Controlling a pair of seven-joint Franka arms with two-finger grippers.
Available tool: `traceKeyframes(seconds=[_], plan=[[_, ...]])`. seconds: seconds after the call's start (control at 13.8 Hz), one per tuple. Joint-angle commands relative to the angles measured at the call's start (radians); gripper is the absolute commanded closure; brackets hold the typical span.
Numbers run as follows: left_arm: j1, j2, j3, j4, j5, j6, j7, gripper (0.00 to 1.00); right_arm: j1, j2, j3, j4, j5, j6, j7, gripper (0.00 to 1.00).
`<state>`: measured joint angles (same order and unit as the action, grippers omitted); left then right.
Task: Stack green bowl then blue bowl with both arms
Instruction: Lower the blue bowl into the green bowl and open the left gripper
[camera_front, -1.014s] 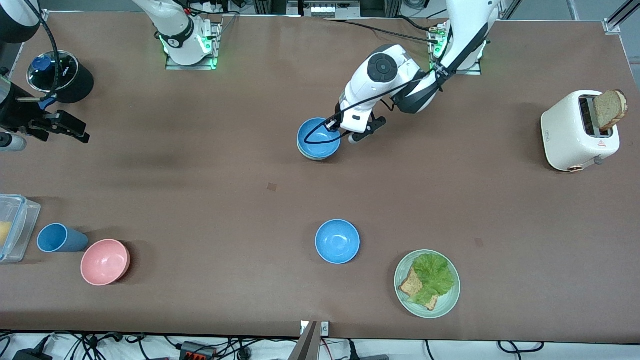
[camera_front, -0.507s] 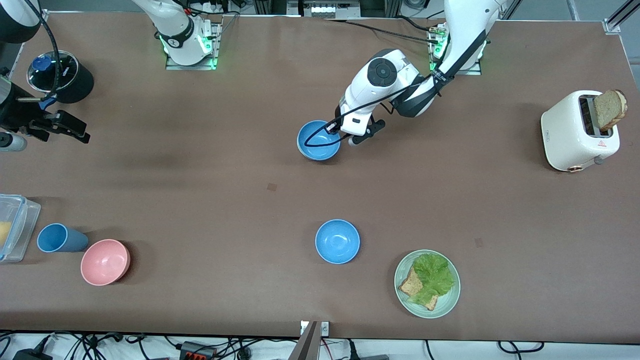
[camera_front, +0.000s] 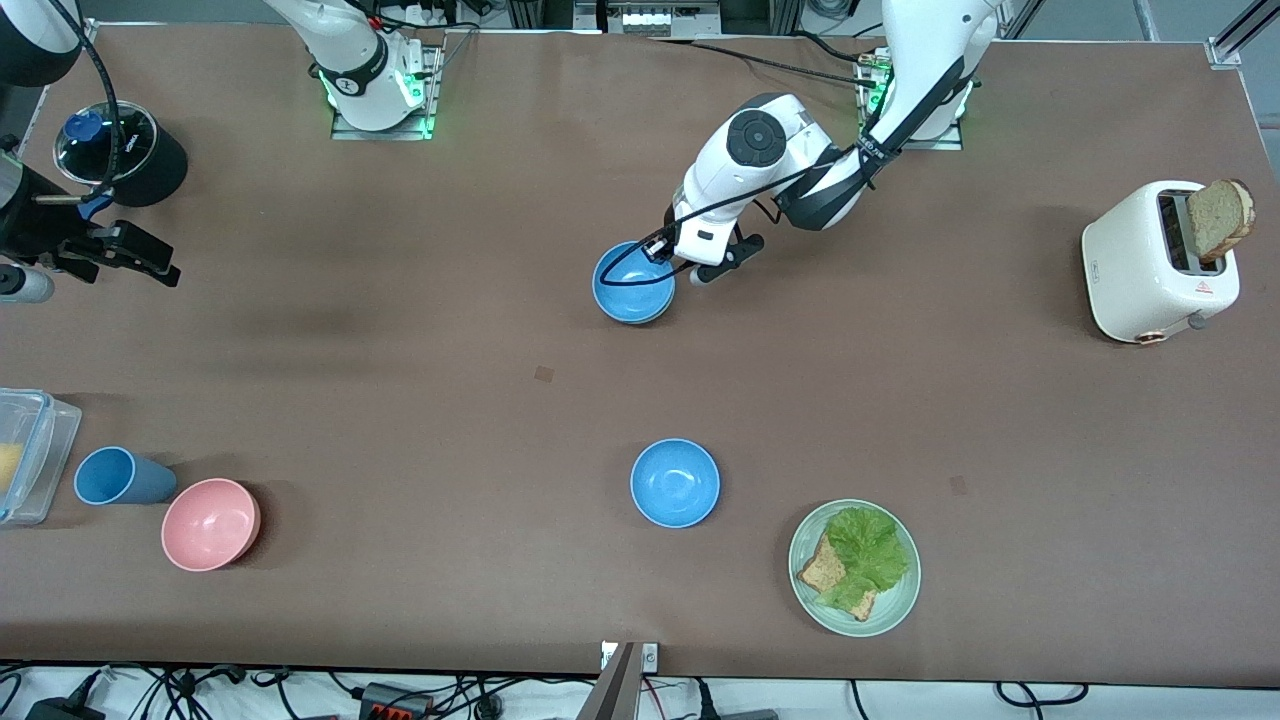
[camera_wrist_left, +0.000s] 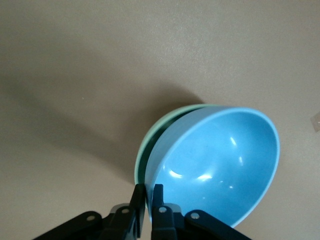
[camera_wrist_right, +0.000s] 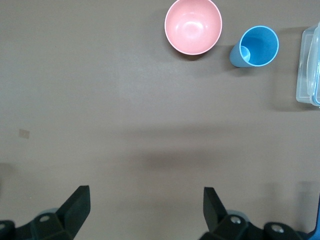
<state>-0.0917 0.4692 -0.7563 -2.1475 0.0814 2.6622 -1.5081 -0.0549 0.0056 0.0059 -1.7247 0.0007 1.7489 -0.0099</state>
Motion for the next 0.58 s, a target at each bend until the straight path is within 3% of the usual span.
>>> traceKeyframes(seconds=[0.0,0.51], plan=[[-0.005,-0.007,0.008,0.003,0.034,0.002,-0.035,0.81,-0.003,-0.003,0.003,0.005,-0.007,-0.002,-0.01,0.0],[0.043,-0.082,-0.005,0.032,0.034,-0.073,-0.047,0.8,-0.005,-0.003,0.003,0.005,-0.007,-0.002,-0.01,0.0]])
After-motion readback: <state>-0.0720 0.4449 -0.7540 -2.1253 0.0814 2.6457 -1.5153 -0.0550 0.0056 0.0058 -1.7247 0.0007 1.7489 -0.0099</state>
